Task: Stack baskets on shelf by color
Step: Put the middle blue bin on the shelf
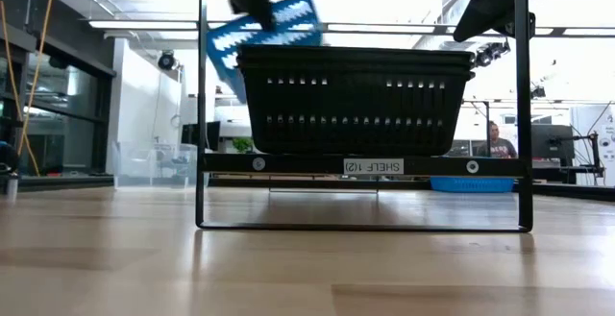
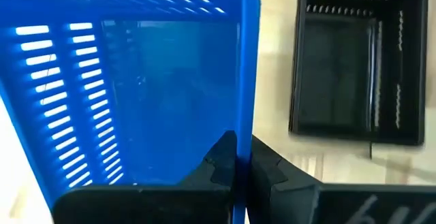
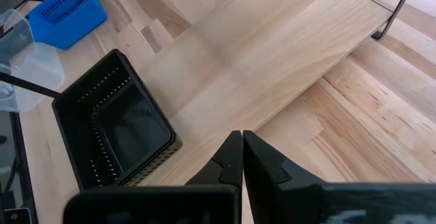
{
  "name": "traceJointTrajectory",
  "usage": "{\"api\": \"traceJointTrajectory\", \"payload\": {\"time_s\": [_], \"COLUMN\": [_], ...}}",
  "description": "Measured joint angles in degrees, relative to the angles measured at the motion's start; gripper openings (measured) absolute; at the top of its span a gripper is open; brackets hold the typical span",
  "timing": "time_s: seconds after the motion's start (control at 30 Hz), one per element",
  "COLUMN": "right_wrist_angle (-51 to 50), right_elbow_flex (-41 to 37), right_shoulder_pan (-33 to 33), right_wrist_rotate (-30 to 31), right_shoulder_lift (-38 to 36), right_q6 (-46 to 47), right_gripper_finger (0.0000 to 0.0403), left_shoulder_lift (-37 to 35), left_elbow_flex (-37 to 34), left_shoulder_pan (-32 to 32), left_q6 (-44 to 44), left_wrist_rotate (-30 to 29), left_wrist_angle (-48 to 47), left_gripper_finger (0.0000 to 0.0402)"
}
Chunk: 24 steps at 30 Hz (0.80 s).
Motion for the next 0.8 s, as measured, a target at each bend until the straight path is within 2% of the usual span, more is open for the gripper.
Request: {"api": "traceJointTrajectory", "payload": {"time_s": [0.17, 0.33, 0.5, 0.8], "right_wrist_angle": [0.5, 0.7, 0.9, 0.9], "right_elbow_flex": [0.0, 0.0, 0.0, 0.0], "right_shoulder_pan": [0.0, 0.0, 0.0, 0.0], "right_wrist_rotate": [0.4, 1.3, 1.5, 1.5], "right_shoulder_lift": [0.0, 0.0, 0.0, 0.0], "right_q6": [0.0, 0.0, 0.0, 0.0], "right_gripper_finger": [0.0, 0.0, 0.0, 0.0], "left_shoulder_lift": [10.9, 17.4, 20.7, 21.8], "left_elbow_flex": [9.7, 15.3, 16.8, 16.8], "left_shoulder_pan": [-0.6, -1.1, -1.2, -1.2], "left_q6": [0.8, 0.9, 1.8, 1.9], "left_wrist_rotate": [-0.5, 0.0, 0.2, 2.9], "left_wrist_angle": [-1.5, -1.1, -1.2, -0.3], "left_gripper_finger": [0.0, 0.0, 0.0, 0.0]}}
